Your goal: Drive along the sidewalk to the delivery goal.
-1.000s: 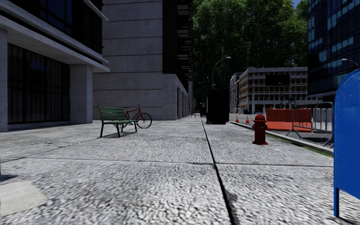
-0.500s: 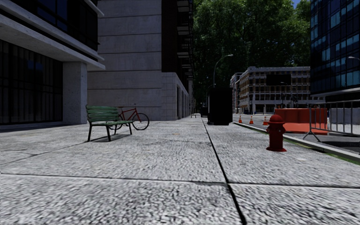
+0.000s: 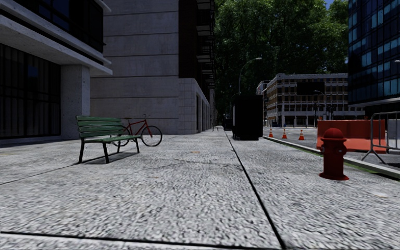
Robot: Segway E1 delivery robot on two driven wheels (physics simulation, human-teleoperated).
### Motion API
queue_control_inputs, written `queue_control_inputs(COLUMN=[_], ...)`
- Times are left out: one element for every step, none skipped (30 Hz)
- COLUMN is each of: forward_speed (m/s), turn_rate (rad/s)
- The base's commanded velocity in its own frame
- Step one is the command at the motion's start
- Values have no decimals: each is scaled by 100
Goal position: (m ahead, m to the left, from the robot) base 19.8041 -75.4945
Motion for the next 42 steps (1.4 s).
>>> queue_control_inputs(forward_speed=[152, 152, 152, 152, 152, 152, 152, 152, 152, 152, 152, 152, 152, 152, 152, 152, 152, 152, 152, 152, 152, 152, 152, 152, 152, 152, 157, 169, 200, 200, 200, 200, 200, 200, 200, 200, 200, 200, 200, 200, 200, 200], turn_rate=[0, 0, 0, 0, 0, 0, 0, 0, 0, 0, 0, 0, 0, 0, 0, 0, 0, 0, 0, 0, 0, 0, 0, 0, 0, 0, 0, 0, 0, 0, 0, 0, 0, 0, 0, 0, 0, 0, 0, 0, 0, 0])
